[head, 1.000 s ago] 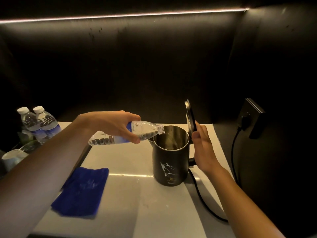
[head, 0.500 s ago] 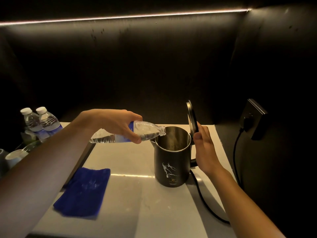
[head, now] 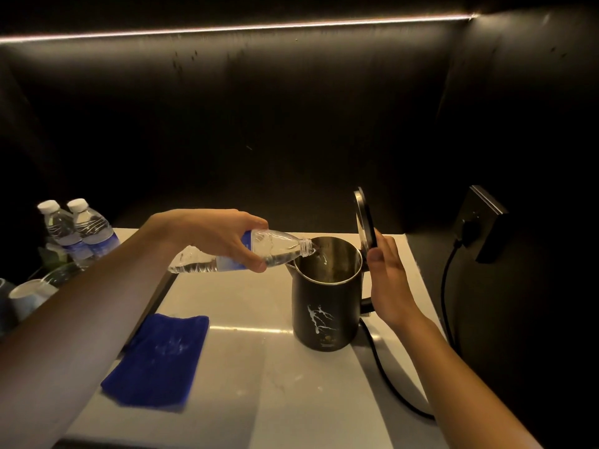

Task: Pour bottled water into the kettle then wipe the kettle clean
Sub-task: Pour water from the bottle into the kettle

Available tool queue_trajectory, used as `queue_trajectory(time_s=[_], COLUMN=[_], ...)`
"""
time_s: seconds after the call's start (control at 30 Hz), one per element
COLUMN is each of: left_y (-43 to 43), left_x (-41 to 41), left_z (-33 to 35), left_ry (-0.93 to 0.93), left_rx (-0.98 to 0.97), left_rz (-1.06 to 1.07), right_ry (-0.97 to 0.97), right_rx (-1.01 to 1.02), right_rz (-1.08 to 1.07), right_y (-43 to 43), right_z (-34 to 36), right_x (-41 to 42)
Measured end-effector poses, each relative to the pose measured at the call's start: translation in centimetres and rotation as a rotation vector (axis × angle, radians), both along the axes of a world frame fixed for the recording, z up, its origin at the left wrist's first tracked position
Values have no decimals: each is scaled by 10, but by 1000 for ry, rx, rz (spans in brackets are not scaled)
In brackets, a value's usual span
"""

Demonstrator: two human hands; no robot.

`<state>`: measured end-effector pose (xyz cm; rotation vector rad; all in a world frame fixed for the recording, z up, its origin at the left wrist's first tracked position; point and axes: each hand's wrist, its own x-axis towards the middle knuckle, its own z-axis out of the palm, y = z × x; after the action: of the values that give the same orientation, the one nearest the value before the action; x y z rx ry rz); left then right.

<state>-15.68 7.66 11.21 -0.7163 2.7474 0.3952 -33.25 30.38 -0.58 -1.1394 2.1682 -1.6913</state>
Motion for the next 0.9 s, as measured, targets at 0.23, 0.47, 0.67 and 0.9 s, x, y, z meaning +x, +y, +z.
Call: queue_trajectory(time_s=[0.23,0.47,0.67,0.9], left_y=[-2,3,5,9], left_x=[6,11,19,29], left_z=[-1,-22,-47,-94], left_ry=[32,154,331,793], left_rx=[55,140,280,494], left_rz=[0,28,41,101], right_ry=[-26,-26,-50,-34], right_rx=[-13,-28,-35,-22], right_rz=[0,0,10,4], right_y=[0,0,1,1], right_z=[2,3,7,8], right_x=[3,4,8,9])
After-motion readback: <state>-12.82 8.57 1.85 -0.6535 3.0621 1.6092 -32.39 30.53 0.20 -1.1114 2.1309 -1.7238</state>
